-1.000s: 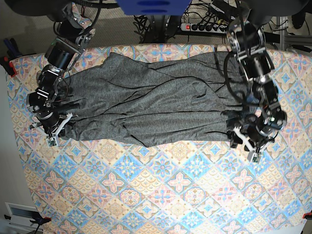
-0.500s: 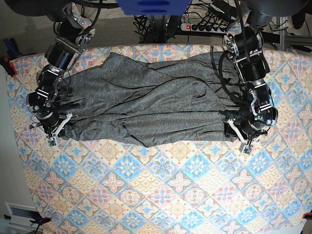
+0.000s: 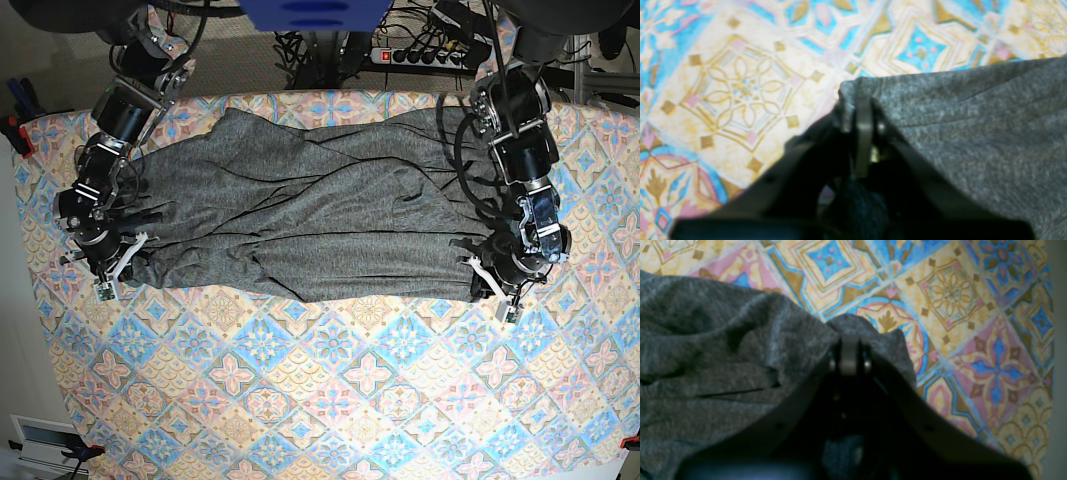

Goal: Layout the t-shirt on the table in an organized manner, then fold the t-shirt properly
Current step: 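Hold the shirt ends with both grippers and adjust the grasps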

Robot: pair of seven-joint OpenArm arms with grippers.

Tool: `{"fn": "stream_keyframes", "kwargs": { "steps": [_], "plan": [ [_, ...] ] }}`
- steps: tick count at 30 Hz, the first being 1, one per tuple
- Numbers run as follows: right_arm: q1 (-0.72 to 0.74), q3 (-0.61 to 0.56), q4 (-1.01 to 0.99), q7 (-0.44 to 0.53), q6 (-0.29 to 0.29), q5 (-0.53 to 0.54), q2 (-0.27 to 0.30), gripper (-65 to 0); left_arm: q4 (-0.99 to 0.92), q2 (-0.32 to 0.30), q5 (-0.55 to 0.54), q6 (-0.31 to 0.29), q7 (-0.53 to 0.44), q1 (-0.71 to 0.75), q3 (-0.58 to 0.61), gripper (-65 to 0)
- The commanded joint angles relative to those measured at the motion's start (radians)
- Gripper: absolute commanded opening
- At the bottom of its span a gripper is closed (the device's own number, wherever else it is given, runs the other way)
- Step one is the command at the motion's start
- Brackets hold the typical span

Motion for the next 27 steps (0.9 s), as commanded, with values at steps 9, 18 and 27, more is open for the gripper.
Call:
{"fn": "stream_keyframes", "kwargs": {
  "steps": [9, 18, 27],
  "plan": [
    [0.030, 0.002, 0.016, 0.083, -0.005, 0.018, 0.014, -65.0, -0.016, 0.003, 0.029, 0.002, 0.072, -0.072, 0.068, -63.6],
    [0.030, 0.007, 0.016, 0.164, -0.005, 0.020, -0.009, -65.0, -0.014, 0.003, -0.068, 0.002, 0.072, -0.123, 0.070, -63.8],
    [0.030, 0.008, 0.028, 0.213, -0.005, 0.067, -0.014, -65.0, -0.014, -0.005, -0.125, 0.002, 0.072, -0.153, 0.033, -63.8]
  ]
}}
